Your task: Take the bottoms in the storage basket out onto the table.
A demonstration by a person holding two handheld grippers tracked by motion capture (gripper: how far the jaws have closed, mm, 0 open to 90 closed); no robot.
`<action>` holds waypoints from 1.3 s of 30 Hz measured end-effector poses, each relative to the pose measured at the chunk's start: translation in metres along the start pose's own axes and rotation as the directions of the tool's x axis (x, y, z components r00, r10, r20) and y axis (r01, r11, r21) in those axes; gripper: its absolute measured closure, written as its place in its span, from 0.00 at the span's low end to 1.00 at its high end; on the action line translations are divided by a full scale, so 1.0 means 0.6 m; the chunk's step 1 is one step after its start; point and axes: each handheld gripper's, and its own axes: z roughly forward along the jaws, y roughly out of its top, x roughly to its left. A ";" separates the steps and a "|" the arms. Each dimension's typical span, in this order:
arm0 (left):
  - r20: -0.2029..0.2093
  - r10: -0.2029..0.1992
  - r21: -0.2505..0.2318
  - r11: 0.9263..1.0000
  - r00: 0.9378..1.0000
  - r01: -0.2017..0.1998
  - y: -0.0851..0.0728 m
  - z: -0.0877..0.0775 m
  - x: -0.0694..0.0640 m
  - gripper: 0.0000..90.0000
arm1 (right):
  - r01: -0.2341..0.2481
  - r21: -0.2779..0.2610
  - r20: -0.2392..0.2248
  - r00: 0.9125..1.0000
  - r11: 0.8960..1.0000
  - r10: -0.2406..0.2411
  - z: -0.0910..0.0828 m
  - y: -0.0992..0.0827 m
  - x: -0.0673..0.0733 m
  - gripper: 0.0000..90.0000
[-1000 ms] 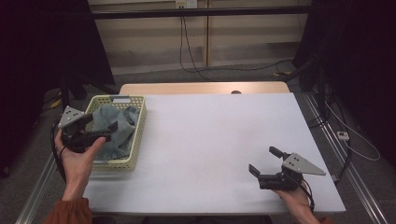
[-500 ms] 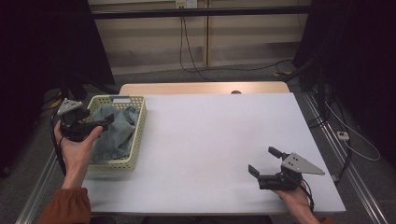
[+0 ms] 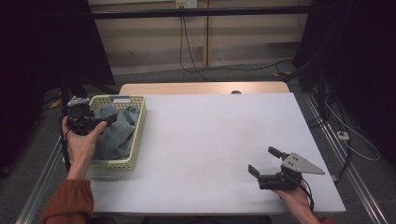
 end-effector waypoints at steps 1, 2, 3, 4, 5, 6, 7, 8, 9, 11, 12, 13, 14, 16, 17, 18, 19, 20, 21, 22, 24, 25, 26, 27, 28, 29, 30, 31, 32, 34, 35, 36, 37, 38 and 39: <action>0.000 0.001 0.008 1.000 1.000 -0.001 0.000 0.003 -0.001 0.05 | -0.001 0.000 0.000 1.000 1.000 0.001 0.000 0.000 0.000 0.00; 0.001 -0.002 0.010 1.000 1.000 0.002 0.000 0.005 -0.002 0.05 | -0.001 0.000 0.003 1.000 1.000 0.001 0.000 0.000 0.000 0.00; 0.006 -0.004 0.018 1.000 1.000 0.004 0.001 0.007 -0.003 0.04 | -0.001 0.000 0.007 1.000 1.000 0.001 0.000 0.000 0.000 0.00; 0.011 -0.005 0.030 1.000 1.000 0.005 0.001 0.009 -0.004 0.03 | -0.002 0.000 0.007 1.000 1.000 0.002 0.000 0.000 -0.001 0.00; 0.026 -0.016 0.041 0.999 1.000 0.015 0.002 0.012 -0.005 0.03 | -0.002 0.000 0.007 1.000 1.000 0.002 0.000 0.000 -0.001 0.00; 0.036 -0.029 0.060 0.998 0.999 0.027 0.002 0.015 -0.005 0.03 | -0.003 -0.001 0.009 1.000 1.000 0.003 0.000 0.000 -0.001 0.00; 0.026 -0.031 0.085 0.996 0.999 0.029 0.002 0.019 -0.005 0.03 | -0.003 -0.002 0.008 1.000 1.000 0.003 0.000 0.000 -0.001 0.00; 0.005 -0.016 0.107 0.994 1.000 0.015 0.000 0.027 -0.004 0.03 | -0.002 -0.002 0.007 1.000 1.000 0.002 0.000 0.000 -0.001 0.00; -0.002 -0.016 0.118 0.993 1.000 0.016 -0.001 0.031 -0.004 0.03 | -0.001 -0.002 0.007 1.000 1.000 0.001 0.000 0.000 0.000 0.00; 0.001 -0.024 0.142 0.990 1.000 0.024 -0.002 0.036 -0.004 0.01 | -0.001 -0.003 0.007 1.000 1.000 0.001 -0.001 0.000 0.000 0.00; 0.006 -0.026 0.153 0.988 1.000 0.025 -0.003 0.040 -0.006 0.01 | -0.002 -0.002 0.006 1.000 1.000 0.002 -0.001 0.000 -0.001 0.00; 0.009 -0.022 0.160 0.987 1.000 0.020 -0.003 0.041 -0.008 0.01 | -0.003 -0.002 0.007 1.000 1.000 0.003 -0.001 0.000 -0.001 0.00; 0.016 -0.004 0.168 0.986 1.000 0.001 -0.004 0.043 -0.012 0.00 | -0.005 -0.001 0.006 1.000 1.000 0.005 0.000 0.000 -0.001 0.00; 0.020 0.004 0.172 0.985 1.000 -0.008 -0.004 0.049 -0.019 0.00 | -0.002 0.001 0.005 1.000 1.000 0.002 0.000 0.000 -0.001 0.00; 0.029 0.009 0.178 0.984 1.000 -0.015 -0.004 0.051 -0.021 0.00 | -0.001 0.003 0.004 1.000 1.000 0.001 0.000 0.000 -0.001 0.00; 0.033 0.026 0.180 0.983 0.999 -0.032 -0.005 0.055 -0.027 0.00 | 0.001 0.004 0.003 1.000 1.000 -0.001 0.000 0.000 0.000 0.00; 0.020 0.042 0.182 0.982 0.999 -0.045 -0.006 0.058 -0.032 0.00 | 0.002 0.003 0.003 1.000 1.000 -0.002 0.000 0.000 0.000 0.00; 0.009 0.056 0.188 0.980 0.998 -0.057 -0.007 0.062 -0.035 0.00 | 0.000 0.002 0.004 1.000 1.000 0.000 0.000 0.000 0.000 0.00; 0.002 0.062 0.198 0.978 0.998 -0.061 -0.008 0.067 -0.037 0.00 | -0.002 0.002 0.004 1.000 1.000 0.002 0.000 0.000 0.000 0.00; 0.000 0.063 0.211 0.976 0.998 -0.061 -0.009 0.072 -0.037 0.00 | -0.002 0.002 0.004 1.000 1.000 0.002 0.000 0.000 0.000 0.00; -0.018 0.067 0.222 0.973 0.998 -0.061 -0.011 0.079 -0.037 0.00 | -0.002 0.001 0.004 1.000 1.000 0.002 -0.001 0.000 -0.001 0.00; -0.024 0.058 0.234 0.971 0.998 -0.051 -0.012 0.085 -0.034 0.00 | -0.001 0.001 0.004 1.000 1.000 0.001 -0.001 0.000 0.000 0.00; -0.024 0.058 0.234 0.971 0.998 -0.051 -0.012 0.085 -0.034 0.00 | -0.001 0.002 0.004 1.000 1.000 0.001 -0.001 0.000 0.000 0.00; -0.029 0.070 0.237 0.969 0.997 -0.062 -0.010 0.092 -0.032 0.00 | -0.002 0.002 0.002 1.000 1.000 0.002 -0.001 0.000 -0.001 0.00; -0.039 0.074 0.247 0.967 0.996 -0.062 -0.009 0.096 -0.031 0.00 | -0.001 0.004 0.002 1.000 1.000 0.001 -0.001 -0.001 -0.001 0.00; -0.037 0.060 0.256 0.966 0.998 -0.049 -0.008 0.097 -0.029 0.00 | -0.001 0.005 0.003 1.000 1.000 0.001 0.000 -0.001 -0.002 0.00; -0.036 0.057 0.256 0.966 0.998 -0.046 -0.009 0.097 -0.029 0.00 | -0.003 0.005 0.001 1.000 1.000 0.003 0.000 -0.001 -0.002 0.00; -0.036 0.057 0.256 0.966 0.998 -0.046 -0.009 0.097 -0.029 0.00 | -0.002 0.005 0.001 1.000 1.000 0.002 0.000 -0.001 -0.001 0.00; -0.057 0.065 0.287 0.957 0.996 -0.046 -0.012 0.102 -0.028 0.00 | 0.001 0.003 0.000 1.000 1.000 -0.001 0.000 0.000 -0.001 0.00; -0.067 0.056 0.302 0.953 0.996 -0.033 -0.013 0.104 -0.026 0.00 | -0.001 0.004 0.001 1.000 1.000 0.001 -0.001 -0.001 -0.001 0.00; -0.069 0.047 0.312 0.950 0.996 -0.023 -0.013 0.105 -0.024 0.00 | -0.001 0.004 0.001 1.000 1.000 0.001 -0.001 -0.001 -0.001 0.00; -0.069 0.047 0.312 0.950 0.996 -0.023 -0.013 0.105 -0.024 0.00 | -0.001 0.004 0.001 1.000 1.000 0.001 -0.001 -0.001 -0.001 0.00; -0.061 0.015 0.312 0.950 0.998 0.005 -0.011 0.100 -0.019 0.01 | -0.001 0.002 0.001 1.000 1.000 0.001 -0.002 -0.001 -0.001 0.00; -0.061 0.015 0.312 0.950 0.998 0.005 -0.011 0.100 -0.019 0.02 | -0.004 -0.001 0.000 1.000 1.000 0.004 -0.002 -0.001 -0.001 0.00; -0.063 0.018 0.318 0.948 0.998 0.003 -0.012 0.099 -0.014 0.03 | -0.006 -0.005 -0.002 1.000 1.000 0.006 -0.003 0.000 -0.001 0.00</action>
